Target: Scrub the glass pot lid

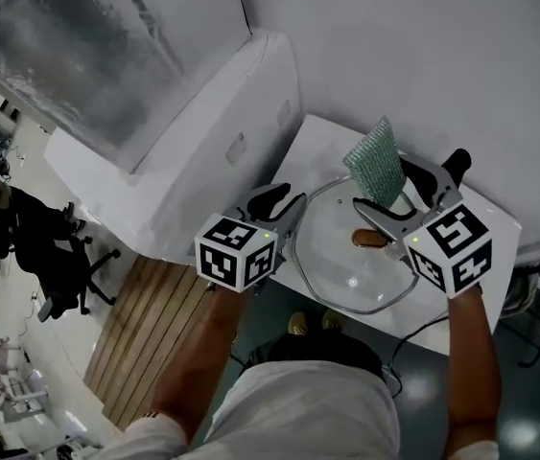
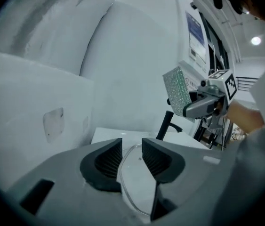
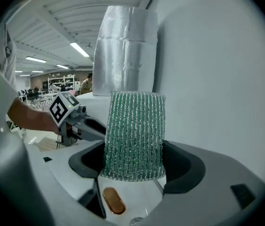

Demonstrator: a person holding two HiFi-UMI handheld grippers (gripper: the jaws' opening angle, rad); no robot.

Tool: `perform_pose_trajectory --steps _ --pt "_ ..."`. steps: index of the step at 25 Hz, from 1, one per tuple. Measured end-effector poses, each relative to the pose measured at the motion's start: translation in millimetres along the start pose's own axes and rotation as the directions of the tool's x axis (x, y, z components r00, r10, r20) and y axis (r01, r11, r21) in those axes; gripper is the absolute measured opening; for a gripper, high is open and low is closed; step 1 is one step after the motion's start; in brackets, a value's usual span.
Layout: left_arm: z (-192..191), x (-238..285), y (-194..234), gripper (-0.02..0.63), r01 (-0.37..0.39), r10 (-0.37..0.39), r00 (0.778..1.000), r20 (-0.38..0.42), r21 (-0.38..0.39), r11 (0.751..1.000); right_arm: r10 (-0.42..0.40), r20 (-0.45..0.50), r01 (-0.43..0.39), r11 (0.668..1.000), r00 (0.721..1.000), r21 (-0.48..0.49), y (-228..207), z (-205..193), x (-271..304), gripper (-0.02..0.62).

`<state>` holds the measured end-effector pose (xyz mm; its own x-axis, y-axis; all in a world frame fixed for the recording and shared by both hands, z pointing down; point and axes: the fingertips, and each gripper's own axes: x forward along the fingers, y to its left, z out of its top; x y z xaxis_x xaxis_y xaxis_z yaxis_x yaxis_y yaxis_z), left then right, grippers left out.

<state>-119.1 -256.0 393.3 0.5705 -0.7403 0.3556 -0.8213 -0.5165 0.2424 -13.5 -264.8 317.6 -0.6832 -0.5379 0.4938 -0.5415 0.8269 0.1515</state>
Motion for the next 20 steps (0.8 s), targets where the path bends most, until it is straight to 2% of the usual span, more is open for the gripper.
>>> perform_pose_trajectory --steps 4,6,8,11,15,18,20 --pt "-27.7 9.5 4.5 0.170 -0.022 0.018 0.994 -0.108 -0.037 0.999 0.102 -0.152 -0.112 0.992 0.983 -0.060 5.1 -18.7 27.5 0.348" --pt "-40.1 14.0 6.8 0.187 -0.036 0.026 0.988 -0.153 -0.058 0.998 0.148 -0.225 -0.172 0.981 0.963 -0.091 9.9 -27.8 39.7 0.348" --pt "-53.1 17.6 8.3 0.199 -0.048 0.031 0.980 -0.196 -0.084 0.995 0.193 -0.308 -0.236 0.965 0.932 -0.111 16.0 -39.7 49.8 0.348" --pt "-70.9 21.1 10.7 0.207 -0.068 0.038 0.965 -0.258 -0.108 0.992 0.241 -0.439 -0.323 0.939 0.866 -0.122 22.0 -59.8 62.0 0.348" --pt "-91.4 25.2 10.4 0.218 -0.069 0.022 0.947 -0.321 -0.137 0.988 0.265 -0.592 -0.408 0.905 0.761 -0.120 22.2 -87.6 74.3 0.348" --pt "-105.3 27.6 9.0 0.219 -0.064 0.005 0.931 -0.364 -0.151 0.986 0.264 -0.684 -0.455 0.883 0.680 -0.113 19.1 -108.3 80.5 0.348" --pt "-112.0 29.7 8.1 0.225 -0.057 -0.008 0.923 -0.385 -0.157 0.986 0.263 -0.721 -0.472 0.876 0.641 -0.100 16.3 -120.5 85.3 0.348"
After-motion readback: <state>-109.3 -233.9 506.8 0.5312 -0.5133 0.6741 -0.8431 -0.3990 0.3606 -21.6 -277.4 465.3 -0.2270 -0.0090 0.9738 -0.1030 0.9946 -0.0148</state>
